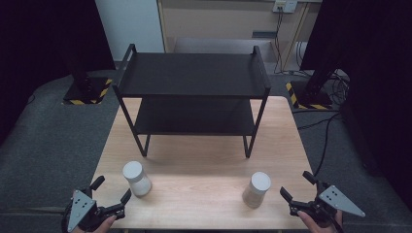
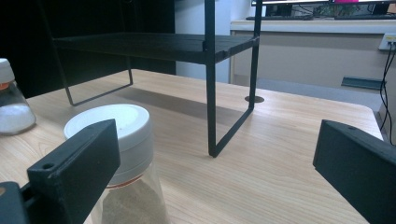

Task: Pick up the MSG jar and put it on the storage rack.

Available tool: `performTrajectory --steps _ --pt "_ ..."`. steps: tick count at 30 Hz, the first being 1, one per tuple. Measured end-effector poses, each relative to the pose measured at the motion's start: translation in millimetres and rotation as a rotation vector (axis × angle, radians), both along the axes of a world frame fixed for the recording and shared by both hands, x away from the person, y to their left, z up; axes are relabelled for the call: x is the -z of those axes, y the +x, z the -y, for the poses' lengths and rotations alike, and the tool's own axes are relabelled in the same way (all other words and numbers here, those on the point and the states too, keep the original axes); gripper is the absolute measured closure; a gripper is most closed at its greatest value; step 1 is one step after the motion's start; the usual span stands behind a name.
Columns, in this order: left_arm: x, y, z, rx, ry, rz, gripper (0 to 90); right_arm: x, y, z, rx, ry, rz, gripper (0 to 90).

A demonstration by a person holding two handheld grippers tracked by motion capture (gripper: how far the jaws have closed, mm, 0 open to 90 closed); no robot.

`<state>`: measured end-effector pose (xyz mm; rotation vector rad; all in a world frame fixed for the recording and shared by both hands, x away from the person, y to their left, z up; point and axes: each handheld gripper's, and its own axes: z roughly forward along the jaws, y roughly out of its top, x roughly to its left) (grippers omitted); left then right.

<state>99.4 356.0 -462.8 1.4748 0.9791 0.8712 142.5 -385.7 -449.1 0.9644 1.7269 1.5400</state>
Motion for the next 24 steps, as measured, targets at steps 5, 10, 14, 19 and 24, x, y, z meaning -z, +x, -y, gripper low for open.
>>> performTrajectory --steps 5,10,14,19,24 --pt "0.2 -0.6 2.0 -0.005 0.007 -0.002 0.0 -1.0 -1.5 1.0 0.003 0.010 0.005 1.2" --pt "0.6 0.0 1.4 -0.003 -0.003 -0.006 0.0 -1.4 -2.6 3.7 0.006 0.041 0.012 1.2" --pt "0.4 0.6 3.5 0.009 0.007 -0.010 0.0 0.2 -2.3 4.7 0.008 0.039 0.005 1.2" --pt "0.3 0.3 6.6 0.007 0.011 -0.010 0.0 0.2 -1.4 3.7 0.002 0.029 0.001 1.2" --pt "0.1 1.2 8.0 0.010 0.019 -0.015 0.0 0.6 -1.0 3.3 -0.001 0.030 -0.002 1.2"
